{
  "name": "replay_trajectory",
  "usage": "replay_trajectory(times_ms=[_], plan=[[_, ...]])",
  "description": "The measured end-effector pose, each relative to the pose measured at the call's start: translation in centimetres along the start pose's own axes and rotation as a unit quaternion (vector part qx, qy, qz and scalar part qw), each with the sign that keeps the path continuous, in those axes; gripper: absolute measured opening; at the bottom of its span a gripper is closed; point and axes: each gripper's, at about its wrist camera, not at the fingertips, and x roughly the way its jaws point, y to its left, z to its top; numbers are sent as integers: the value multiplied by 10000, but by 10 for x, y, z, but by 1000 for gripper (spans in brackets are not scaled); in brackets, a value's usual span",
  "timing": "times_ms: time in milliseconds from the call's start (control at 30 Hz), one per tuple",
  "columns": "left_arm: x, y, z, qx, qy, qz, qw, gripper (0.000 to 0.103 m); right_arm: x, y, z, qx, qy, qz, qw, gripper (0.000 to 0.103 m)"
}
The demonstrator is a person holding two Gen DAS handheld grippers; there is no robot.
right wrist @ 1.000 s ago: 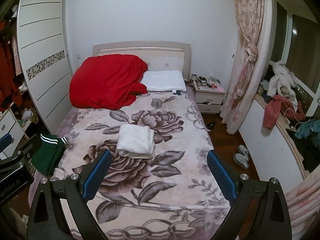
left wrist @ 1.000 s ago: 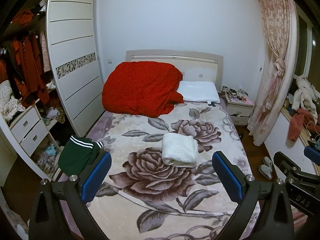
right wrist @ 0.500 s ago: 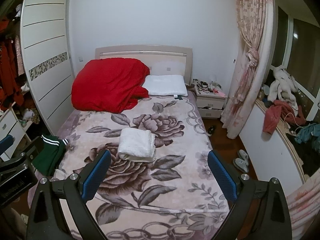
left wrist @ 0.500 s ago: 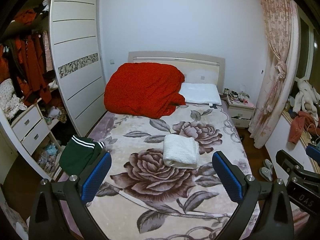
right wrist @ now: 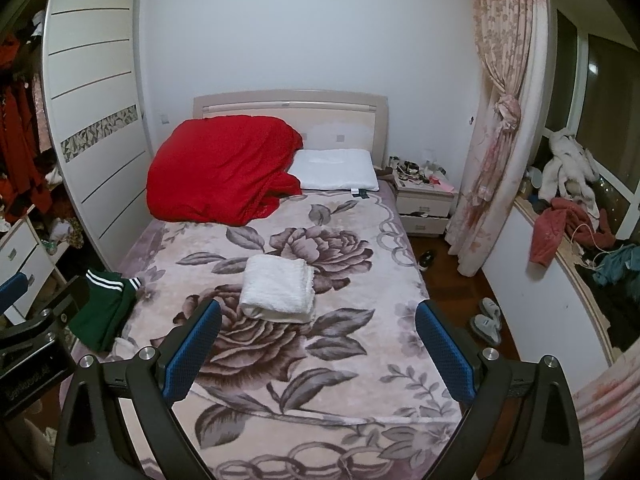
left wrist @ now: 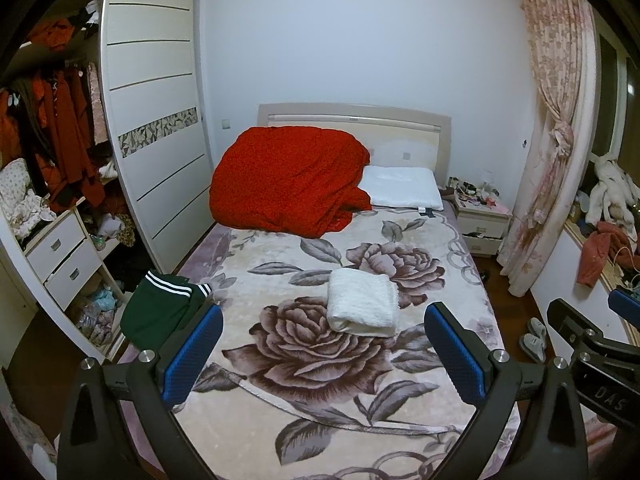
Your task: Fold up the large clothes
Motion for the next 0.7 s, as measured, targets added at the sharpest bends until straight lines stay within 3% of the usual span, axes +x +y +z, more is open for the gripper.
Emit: replay_trajectory(times_ms=[700], plan=[[-2,0,-1,-6,-12,30,10000,103,-2,2,-4,9,-19,16,10000,99]])
